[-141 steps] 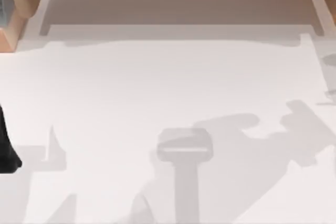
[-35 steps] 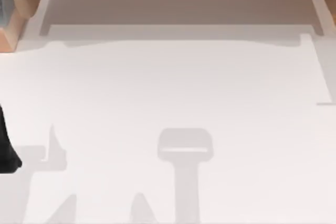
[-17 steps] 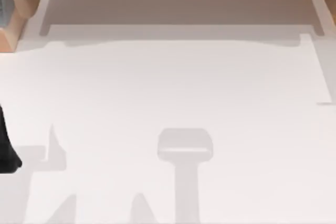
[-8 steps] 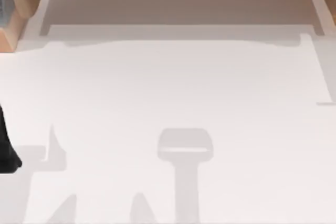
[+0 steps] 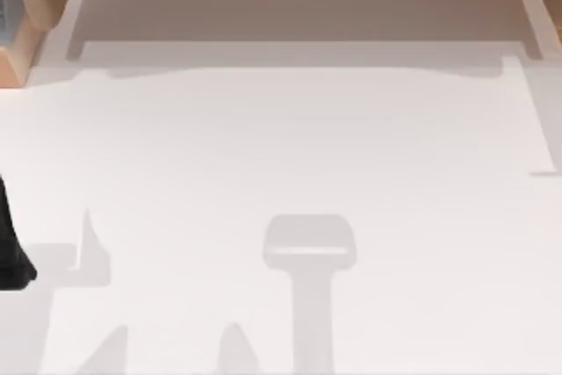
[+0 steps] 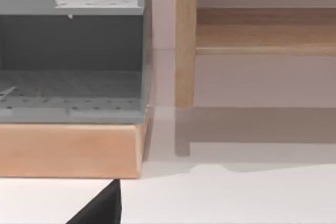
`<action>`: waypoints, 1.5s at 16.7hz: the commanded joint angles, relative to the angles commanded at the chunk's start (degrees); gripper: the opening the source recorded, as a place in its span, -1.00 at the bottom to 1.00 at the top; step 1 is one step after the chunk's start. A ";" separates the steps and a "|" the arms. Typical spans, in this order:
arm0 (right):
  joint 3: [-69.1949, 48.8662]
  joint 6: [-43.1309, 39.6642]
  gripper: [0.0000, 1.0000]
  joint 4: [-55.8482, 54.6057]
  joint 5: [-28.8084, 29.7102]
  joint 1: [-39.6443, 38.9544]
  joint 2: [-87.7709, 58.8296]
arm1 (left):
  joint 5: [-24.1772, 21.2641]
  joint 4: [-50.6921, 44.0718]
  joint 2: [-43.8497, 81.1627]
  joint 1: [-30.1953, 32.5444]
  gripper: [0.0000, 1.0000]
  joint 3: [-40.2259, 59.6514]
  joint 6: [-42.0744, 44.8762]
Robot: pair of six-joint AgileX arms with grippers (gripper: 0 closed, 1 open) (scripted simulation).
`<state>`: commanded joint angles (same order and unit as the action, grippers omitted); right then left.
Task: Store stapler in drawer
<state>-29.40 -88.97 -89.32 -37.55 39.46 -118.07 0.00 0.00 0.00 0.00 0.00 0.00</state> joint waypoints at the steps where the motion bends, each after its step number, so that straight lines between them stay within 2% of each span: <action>1: 0.00 0.00 0.40 0.00 0.00 0.00 0.00 | 0.00 0.00 0.00 0.00 1.00 0.00 0.00; 10: 0.00 0.00 -0.96 0.00 0.00 0.00 0.00 | 0.00 0.00 0.00 0.00 1.00 0.00 0.00; 20: -0.14 0.10 -1.00 0.32 0.19 -0.07 -0.27 | 0.00 0.00 0.00 0.00 1.00 0.00 0.00; 25: -7.78 -0.01 -1.00 4.68 3.89 -3.69 -2.91 | 0.00 0.00 0.00 0.00 1.00 0.00 0.00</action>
<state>-37.17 -88.98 -84.63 -33.66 35.78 -120.98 0.00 0.00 0.00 0.00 0.00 0.00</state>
